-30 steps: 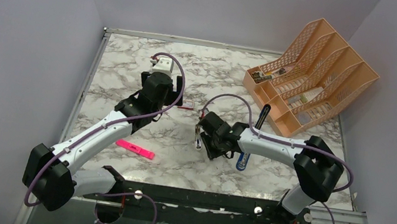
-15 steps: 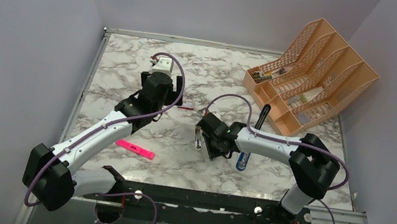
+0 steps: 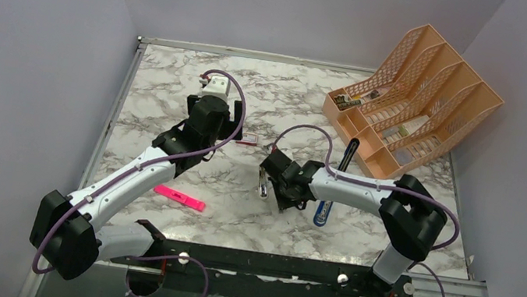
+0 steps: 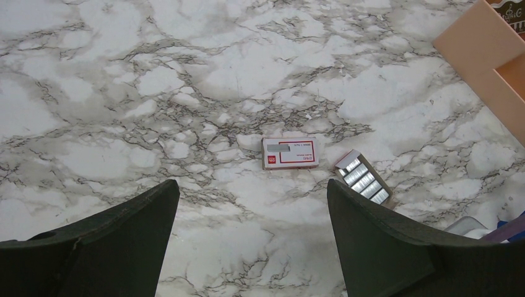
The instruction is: Load the staples into the stapler
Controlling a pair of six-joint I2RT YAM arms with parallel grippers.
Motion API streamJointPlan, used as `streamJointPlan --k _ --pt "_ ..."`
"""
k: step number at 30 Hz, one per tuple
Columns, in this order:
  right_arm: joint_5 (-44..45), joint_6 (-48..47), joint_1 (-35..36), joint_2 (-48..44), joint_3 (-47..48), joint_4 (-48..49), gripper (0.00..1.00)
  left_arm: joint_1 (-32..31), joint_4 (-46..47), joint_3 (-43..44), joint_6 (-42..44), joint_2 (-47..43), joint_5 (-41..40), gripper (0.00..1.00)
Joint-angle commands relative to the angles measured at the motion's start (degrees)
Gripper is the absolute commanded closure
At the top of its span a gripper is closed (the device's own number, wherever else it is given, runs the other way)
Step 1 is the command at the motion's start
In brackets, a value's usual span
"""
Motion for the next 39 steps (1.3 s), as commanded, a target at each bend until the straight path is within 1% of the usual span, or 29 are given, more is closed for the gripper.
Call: streamJointPlan --k 1,14,21,29,32,36,39 --pt "-2.8 -1.1 0.4 -1.3 -1.4 -1.8 0.8 0.2 1.5 -0.3 0.0 -0.1 -0.2 0.1" --pt "-9.8 -3.4 0.4 -3.5 -4.8 -1.5 0.84 0.2 1.7 -0.4 -0.2 -0.1 0.1 0.1" --pt "-8.7 -3.0 0.4 -3.8 -4.8 -2.7 0.88 0.2 1.6 -0.5 -0.1 -0.1 0.0 0.1" --pt "-10.6 -3.0 0.4 -3.2 -4.9 -2.3 0.97 0.2 1.6 -0.5 -0.2 0.0 0.1 0.1" --pt "-10.7 -3.0 0.4 -3.7 -5.0 -2.5 0.98 0.2 1.6 -0.5 -0.3 0.0 0.1 0.1" --pt "-13.4 -3.2 0.4 -4.1 -5.2 -2.7 0.99 0.2 1.7 -0.5 -0.4 0.1 0.1 0.1" --pt "-13.2 -3.0 0.4 -4.5 -5.3 -3.0 0.99 0.2 1.6 -0.5 -0.4 0.0 0.2 0.1"
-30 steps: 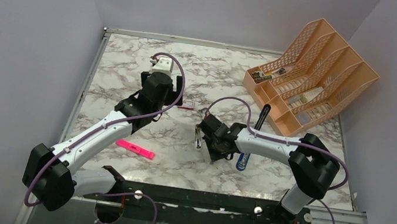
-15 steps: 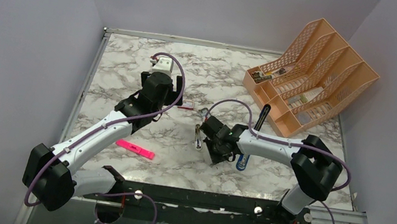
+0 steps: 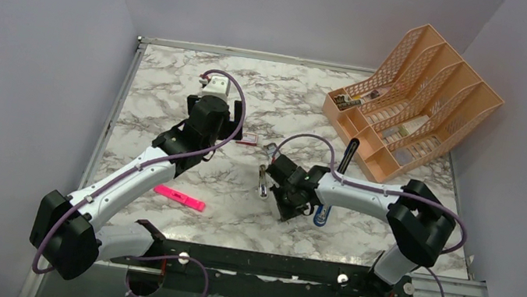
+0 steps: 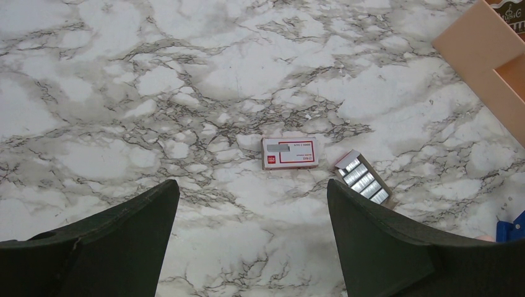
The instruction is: Load the staples into the stapler
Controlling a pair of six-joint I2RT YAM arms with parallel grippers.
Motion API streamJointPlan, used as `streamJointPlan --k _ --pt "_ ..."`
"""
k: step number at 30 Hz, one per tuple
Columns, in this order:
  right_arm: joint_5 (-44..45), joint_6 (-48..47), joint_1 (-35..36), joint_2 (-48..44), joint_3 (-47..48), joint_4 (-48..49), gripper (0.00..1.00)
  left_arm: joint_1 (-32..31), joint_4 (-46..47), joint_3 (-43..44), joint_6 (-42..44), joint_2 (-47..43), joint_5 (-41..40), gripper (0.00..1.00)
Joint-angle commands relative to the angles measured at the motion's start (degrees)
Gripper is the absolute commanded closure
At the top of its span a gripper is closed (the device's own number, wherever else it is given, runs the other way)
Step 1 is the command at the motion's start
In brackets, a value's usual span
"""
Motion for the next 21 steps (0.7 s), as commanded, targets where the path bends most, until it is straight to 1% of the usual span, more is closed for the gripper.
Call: streamJointPlan --k 1,3,6,13,17,18,21 --pt "-1.9 -0.3 0.4 -1.8 -1.1 -2.5 0.99 0.2 1.6 -0.5 -0.2 0.0 0.2 0.1" --pt "-1.2 0.0 0.4 -2.7 -0.9 -2.4 0.99 0.2 1.6 -0.5 -0.2 0.0 0.2 0.1" --pt "-0.2 0.2 0.4 -4.1 -0.3 -2.2 0.93 0.2 1.6 -0.5 -0.1 -0.1 0.2 0.1" --pt "-0.2 -0.4 0.5 -4.6 0.8 -1.4 0.72 0.2 1.5 -0.6 0.0 -0.7 -0.3 0.1" --pt "-0.3 -0.5 1.3 -3.2 1.8 -1.5 0.66 0.2 1.5 -0.6 0.0 -0.9 -0.5 0.1" --pt "1.1 -0.4 1.6 -2.9 2.1 -1.5 0.64 0.2 1.5 -0.6 0.0 -0.9 -0.5 0.1" --pt "1.6 -0.1 2.2 -1.7 2.8 -1.5 0.61 0.2 1.5 -0.7 0.0 -0.8 -0.5 0.1"
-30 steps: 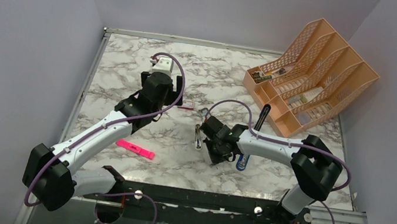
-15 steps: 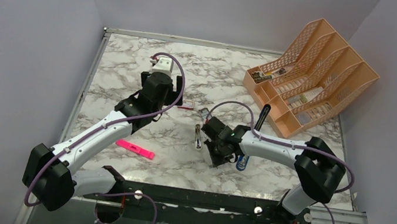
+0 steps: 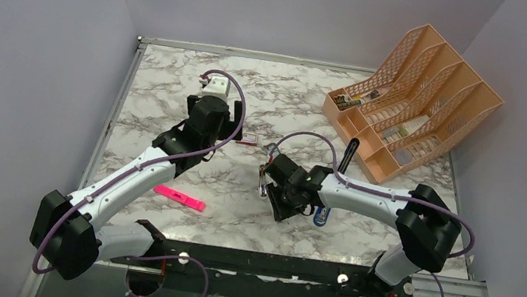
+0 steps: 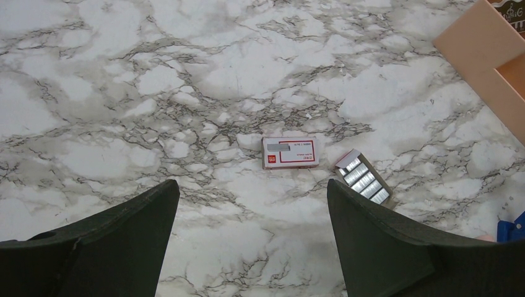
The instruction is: Load the staples into the stapler
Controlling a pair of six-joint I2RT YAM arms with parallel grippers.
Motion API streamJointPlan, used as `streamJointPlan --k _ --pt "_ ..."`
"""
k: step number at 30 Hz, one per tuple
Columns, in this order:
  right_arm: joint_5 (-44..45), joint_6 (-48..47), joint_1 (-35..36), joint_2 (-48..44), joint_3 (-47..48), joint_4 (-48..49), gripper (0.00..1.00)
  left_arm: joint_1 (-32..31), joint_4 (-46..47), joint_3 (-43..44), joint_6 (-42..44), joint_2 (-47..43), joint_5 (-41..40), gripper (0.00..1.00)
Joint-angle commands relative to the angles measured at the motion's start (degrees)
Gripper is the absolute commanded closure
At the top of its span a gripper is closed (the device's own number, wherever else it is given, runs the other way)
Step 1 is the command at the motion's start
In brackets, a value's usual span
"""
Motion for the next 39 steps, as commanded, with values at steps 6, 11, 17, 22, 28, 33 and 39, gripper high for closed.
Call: streamJointPlan --k 6,11,17,22,28,33,39 --pt "3.8 1.2 1.8 4.0 3.4 -1.2 0.6 0.2 1.6 -0.6 0.0 -0.8 -0.6 0.1" --pt "4.2 2.2 2.1 5.7 3.6 -1.1 0.61 0.2 1.5 -0.6 -0.1 -0.6 -0.5 0.1" --pt "4.4 3.1 2.5 6.7 3.8 -1.5 0.65 0.2 1.5 -0.5 -0.1 -0.4 -0.3 0.1" --pt "4.1 4.5 2.6 6.7 3.6 -2.5 0.72 0.2 1.6 -0.5 -0.1 -0.4 -0.3 0.1" --pt "3.7 7.3 2.7 6.6 3.1 -2.8 0.72 0.2 1.6 -0.5 -0.1 -0.4 -0.1 0.1" --pt "4.5 8.5 2.8 6.8 3.8 -2.7 0.67 0.2 1.6 -0.4 -0.1 -0.2 0.2 0.1" --pt "6.7 10.0 2.8 7.5 4.8 -3.0 0.67 0.2 1.6 -0.4 -0.1 -0.3 0.1 0.1"
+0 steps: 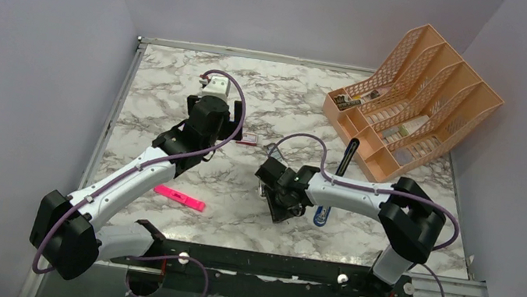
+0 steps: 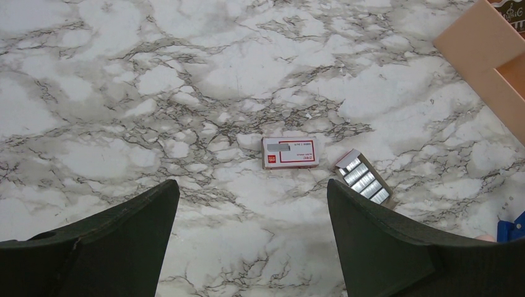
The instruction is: Load the staples into the stapler
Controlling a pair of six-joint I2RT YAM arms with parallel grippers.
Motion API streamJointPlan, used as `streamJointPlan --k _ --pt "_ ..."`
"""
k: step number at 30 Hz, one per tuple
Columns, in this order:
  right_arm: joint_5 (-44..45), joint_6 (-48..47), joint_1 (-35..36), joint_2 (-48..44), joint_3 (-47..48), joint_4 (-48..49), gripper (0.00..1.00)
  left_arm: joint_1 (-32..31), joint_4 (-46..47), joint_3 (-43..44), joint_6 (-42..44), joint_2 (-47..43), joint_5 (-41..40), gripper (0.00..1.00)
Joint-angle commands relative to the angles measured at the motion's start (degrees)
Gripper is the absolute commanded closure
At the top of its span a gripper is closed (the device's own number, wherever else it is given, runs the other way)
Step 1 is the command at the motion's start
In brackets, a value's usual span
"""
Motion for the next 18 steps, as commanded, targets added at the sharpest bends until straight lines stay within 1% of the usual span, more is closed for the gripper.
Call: streamJointPlan --k 1,6,9,13,18 --pt "3.5 2.1 0.5 1.7 1.8 -1.4 0.68 0.2 1.7 -0.4 -0.1 -0.4 0.1 0.1" --pt "4.4 2.5 0.6 1.9 1.8 -1.5 0.71 0.2 1.6 -0.4 0.0 -0.3 0.1 0.1" --pt "4.2 2.5 0.6 2.0 1.9 -1.5 0.78 0.2 1.6 -0.4 0.0 -0.3 0.2 0.1" --pt "4.1 2.6 0.6 1.7 1.6 -1.5 0.81 0.2 1.6 -0.4 -0.1 -0.3 0.2 0.1" --pt "5.0 3.4 0.6 0.7 1.6 -1.4 0.83 0.2 1.6 -0.4 0.0 -0.2 0.2 0.1"
